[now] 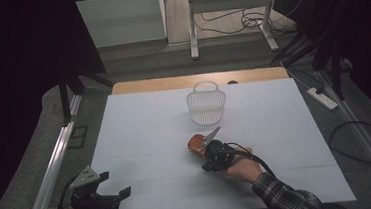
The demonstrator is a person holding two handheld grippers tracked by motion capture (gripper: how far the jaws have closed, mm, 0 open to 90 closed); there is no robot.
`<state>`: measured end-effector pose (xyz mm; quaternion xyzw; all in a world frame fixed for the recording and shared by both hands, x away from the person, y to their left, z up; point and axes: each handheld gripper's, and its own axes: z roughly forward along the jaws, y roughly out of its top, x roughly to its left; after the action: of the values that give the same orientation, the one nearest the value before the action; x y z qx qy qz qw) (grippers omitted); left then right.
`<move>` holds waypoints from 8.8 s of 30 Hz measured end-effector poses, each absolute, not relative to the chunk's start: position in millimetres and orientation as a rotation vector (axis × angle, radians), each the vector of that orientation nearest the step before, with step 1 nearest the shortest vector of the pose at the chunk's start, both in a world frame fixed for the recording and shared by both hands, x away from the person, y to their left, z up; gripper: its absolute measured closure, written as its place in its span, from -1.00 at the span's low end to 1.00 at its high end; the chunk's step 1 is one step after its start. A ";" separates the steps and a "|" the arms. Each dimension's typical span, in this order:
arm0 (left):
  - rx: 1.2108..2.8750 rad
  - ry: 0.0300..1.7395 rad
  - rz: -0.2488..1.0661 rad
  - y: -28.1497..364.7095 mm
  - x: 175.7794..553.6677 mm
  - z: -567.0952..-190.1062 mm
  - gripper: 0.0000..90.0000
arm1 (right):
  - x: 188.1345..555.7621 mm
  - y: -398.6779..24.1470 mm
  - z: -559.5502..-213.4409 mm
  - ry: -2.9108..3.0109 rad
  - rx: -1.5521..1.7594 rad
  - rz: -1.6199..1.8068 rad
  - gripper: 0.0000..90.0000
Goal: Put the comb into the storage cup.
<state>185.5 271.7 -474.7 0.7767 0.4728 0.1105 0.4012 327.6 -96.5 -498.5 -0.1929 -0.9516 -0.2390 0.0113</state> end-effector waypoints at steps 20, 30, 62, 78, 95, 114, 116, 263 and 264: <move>1.963 1.195 0.280 271.7 185.4 -474.7 -0.96 | 316.9 -97.6 -485.7 -2.969 -0.595 -0.800 0.96; 1.963 1.195 0.280 271.7 185.5 -474.6 -0.96 | 307.7 -119.2 -468.9 -3.015 -0.659 -0.862 0.50; 1.956 1.193 0.275 272.1 185.8 -474.6 -0.96 | 311.1 -189.3 -455.6 -3.003 -0.975 -0.948 -1.00; 1.958 1.192 0.274 272.1 185.8 -474.6 -0.96 | 315.2 -183.6 -475.3 -3.003 -0.965 -0.875 -1.00; 1.960 1.191 0.271 272.0 186.0 -474.7 -0.96 | 319.7 -174.7 -499.8 -3.028 -0.952 -0.760 -1.00; 1.960 1.186 0.262 272.3 186.4 -474.8 -0.96 | 321.4 -165.5 -503.2 -3.058 -0.969 -0.671 -0.67; 1.961 1.186 0.262 272.3 186.4 -474.9 -0.96 | 321.1 -165.3 -502.2 -3.070 -0.958 -0.662 -0.47; 1.807 0.926 -0.121 112.5 332.8 -435.6 -1.00 | 290.7 -160.8 -438.5 -2.917 -0.937 -1.480 0.60; 1.804 0.927 -0.125 112.5 333.0 -435.7 -1.00 | 290.2 -159.9 -438.5 -2.919 -0.938 -1.482 0.60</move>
<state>333.0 112.5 -435.7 0.7547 0.3879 -0.0521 0.5265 290.2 -159.9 -438.5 -0.2730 -0.8498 -0.4314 -0.1313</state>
